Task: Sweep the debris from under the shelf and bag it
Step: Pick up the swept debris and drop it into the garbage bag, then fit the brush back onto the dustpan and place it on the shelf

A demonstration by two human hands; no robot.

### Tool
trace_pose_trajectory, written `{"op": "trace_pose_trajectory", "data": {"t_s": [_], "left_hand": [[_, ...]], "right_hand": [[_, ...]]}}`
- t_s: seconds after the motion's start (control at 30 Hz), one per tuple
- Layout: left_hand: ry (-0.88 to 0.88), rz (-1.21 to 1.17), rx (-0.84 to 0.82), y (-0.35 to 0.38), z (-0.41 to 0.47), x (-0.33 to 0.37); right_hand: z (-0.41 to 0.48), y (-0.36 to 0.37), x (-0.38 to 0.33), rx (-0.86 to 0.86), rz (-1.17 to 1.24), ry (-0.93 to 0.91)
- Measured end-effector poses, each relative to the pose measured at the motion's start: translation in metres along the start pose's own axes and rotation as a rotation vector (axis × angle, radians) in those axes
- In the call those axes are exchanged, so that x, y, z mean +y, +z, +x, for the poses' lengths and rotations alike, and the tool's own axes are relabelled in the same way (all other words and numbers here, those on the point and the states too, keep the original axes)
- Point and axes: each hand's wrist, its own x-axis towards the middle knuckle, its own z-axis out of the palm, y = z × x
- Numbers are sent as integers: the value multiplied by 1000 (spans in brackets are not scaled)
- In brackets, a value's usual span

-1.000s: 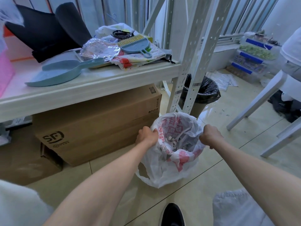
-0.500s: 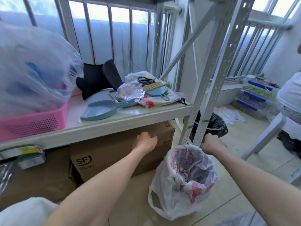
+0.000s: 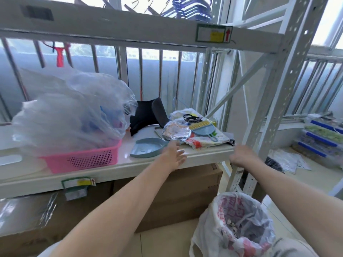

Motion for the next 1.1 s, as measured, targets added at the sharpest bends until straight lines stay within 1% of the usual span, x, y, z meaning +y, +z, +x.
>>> {"op": "trace_pose_trajectory", "data": {"t_s": [0.07, 0.17, 0.27, 0.4, 0.57, 0.63, 0.77, 0.93, 1.1], "left_hand": [[-57, -216, 1, -1, 1, 12], [-159, -391, 86, -5, 11, 21], [-203, -476, 143, -8, 22, 29], [-233, -542, 206, -5, 39, 37], [-256, -682, 211, -3, 57, 37], [-241, -687, 206, -1, 60, 34], [-217, -641, 232, 2, 63, 27], [-186, -628, 249, 5, 59, 23], [-150, -593, 239, -2, 48, 14]], "right_hand": [[6, -7, -13, 13, -27, -29], [21, -11, -32, 57, -46, -62], [40, -10, -53, 110, -44, -88], [72, -6, -72, 129, 22, -88], [96, 11, -84, 60, -116, -148], [99, 17, -87, 64, -120, -145], [101, 19, -89, 140, -108, -125], [93, 18, -92, 155, -37, -85], [75, 9, -93, 165, -43, -60]]}}
